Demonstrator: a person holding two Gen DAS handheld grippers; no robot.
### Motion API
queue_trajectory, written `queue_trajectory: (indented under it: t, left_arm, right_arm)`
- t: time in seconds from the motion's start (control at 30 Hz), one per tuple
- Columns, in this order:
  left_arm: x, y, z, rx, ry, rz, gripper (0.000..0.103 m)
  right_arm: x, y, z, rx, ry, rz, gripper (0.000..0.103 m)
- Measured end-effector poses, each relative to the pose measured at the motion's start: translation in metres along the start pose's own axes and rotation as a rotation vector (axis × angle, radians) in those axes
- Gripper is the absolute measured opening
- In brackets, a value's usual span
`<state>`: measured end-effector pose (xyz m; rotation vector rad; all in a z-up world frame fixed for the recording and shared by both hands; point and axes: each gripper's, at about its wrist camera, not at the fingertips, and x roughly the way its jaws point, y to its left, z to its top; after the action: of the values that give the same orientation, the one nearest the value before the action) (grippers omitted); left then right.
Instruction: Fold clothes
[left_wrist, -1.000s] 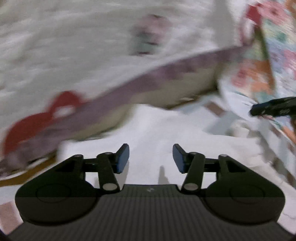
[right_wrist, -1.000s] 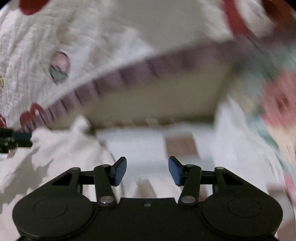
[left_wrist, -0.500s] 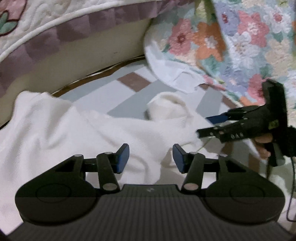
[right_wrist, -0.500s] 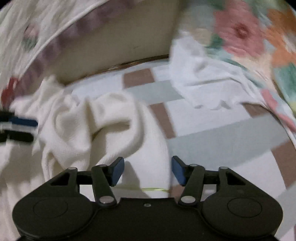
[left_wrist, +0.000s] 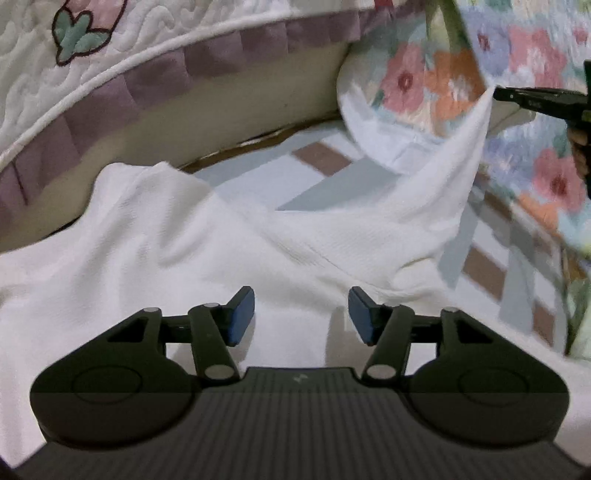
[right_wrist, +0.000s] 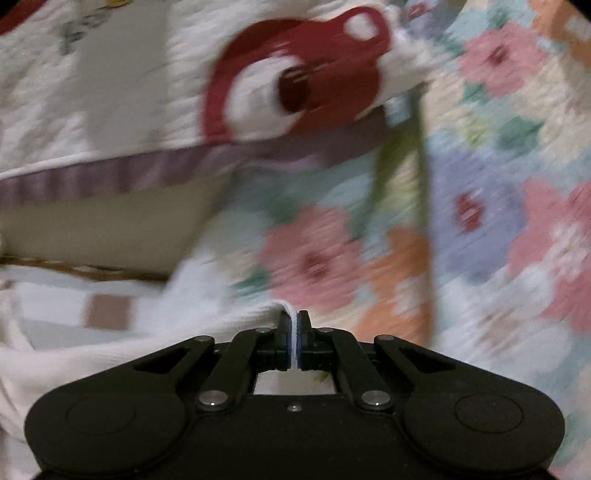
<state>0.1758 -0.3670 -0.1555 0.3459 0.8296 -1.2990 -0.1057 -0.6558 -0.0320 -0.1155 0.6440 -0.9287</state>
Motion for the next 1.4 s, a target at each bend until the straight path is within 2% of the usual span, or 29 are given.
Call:
queue_trajectory:
  t: [0.1,0.2,0.23,0.27,0.3,0.37,0.47,0.7,0.73,0.8,0.87,0.93,0.97,1.03,1.07,1.1,1.13,1.17,1.2,1.3,1.4]
  left_arm:
    - [0.001,-0.004,0.004,-0.054,-0.038,-0.044,0.059]
    - [0.008,-0.014,0.005,-0.074,-0.038,-0.045,0.061]
    - [0.012,-0.018,0.004,-0.076,-0.034,-0.037,0.061]
    - [0.014,-0.021,0.003,-0.079,-0.03,-0.033,0.061]
    - [0.017,-0.025,0.001,-0.081,-0.026,-0.029,0.061]
    - [0.019,-0.03,-0.003,-0.087,-0.019,-0.042,0.061]
    - [0.018,-0.041,-0.009,-0.076,-0.022,-0.068,0.061]
    - [0.031,-0.077,-0.013,-0.03,-0.013,-0.162,0.061]
    - [0.035,-0.082,-0.013,-0.031,-0.01,-0.18,0.064]
    - [0.042,-0.093,-0.013,-0.034,-0.002,-0.216,0.074]
    - [0.052,-0.096,-0.02,-0.065,0.021,-0.247,0.074]
    - [0.057,-0.1,-0.027,-0.08,0.027,-0.214,0.074]
    - [0.059,-0.102,-0.028,-0.079,0.026,-0.207,0.074]
    - [0.061,-0.107,-0.029,-0.066,0.016,-0.188,0.074]
    - [0.061,-0.109,-0.03,-0.067,0.007,-0.196,0.074]
    - [0.061,-0.11,-0.031,-0.069,-0.003,-0.203,0.077]
    - [0.061,-0.108,-0.035,-0.096,-0.003,-0.227,0.08]
    - [0.06,-0.105,-0.038,-0.12,-0.003,-0.24,0.08]
    - [0.058,-0.104,-0.04,-0.119,-0.003,-0.241,0.08]
    - [0.052,-0.1,-0.042,-0.127,0.008,-0.248,0.08]
    - [0.046,-0.089,-0.039,-0.195,0.02,-0.268,0.08]
  right_arm:
    - [0.017,-0.025,0.013,-0.052,0.029,-0.094,0.002]
    - [0.045,-0.049,0.013,-0.061,0.094,-0.205,0.003]
    - [0.058,-0.055,0.01,-0.055,0.117,-0.243,0.008]
    - [0.071,-0.06,0.007,-0.05,0.14,-0.281,0.028]
    - [0.082,-0.064,0.002,-0.033,0.174,-0.288,0.032]
    - [0.09,-0.068,-0.01,0.035,0.223,-0.251,0.035]
    - [0.085,-0.076,-0.031,0.22,0.244,-0.192,0.045]
    - [0.072,-0.092,-0.101,0.675,0.341,-0.03,0.049]
    - [0.076,-0.089,-0.102,0.677,0.341,-0.021,0.05]
    - [0.085,-0.082,-0.103,0.667,0.338,-0.008,0.07]
    - [0.094,-0.076,-0.103,0.656,0.336,0.006,0.073]
    - [0.102,-0.069,-0.104,0.646,0.334,0.02,0.076]
    - [0.107,-0.065,-0.104,0.641,0.333,0.027,0.076]
    - [0.116,-0.059,-0.105,0.631,0.331,0.04,0.058]
    - [0.117,-0.055,-0.1,0.595,0.327,0.049,0.031]
    - [0.119,-0.052,-0.095,0.556,0.323,0.058,0.016]
    - [0.121,-0.049,-0.09,0.518,0.32,0.067,0.014]
    - [0.122,-0.046,-0.085,0.479,0.316,0.076,0.009]
    - [0.124,-0.043,-0.079,0.44,0.312,0.084,0.008]
    - [0.116,-0.032,-0.055,0.305,0.256,0.03,0.007]
    - [0.097,0.005,-0.02,0.115,0.205,0.087,0.008]
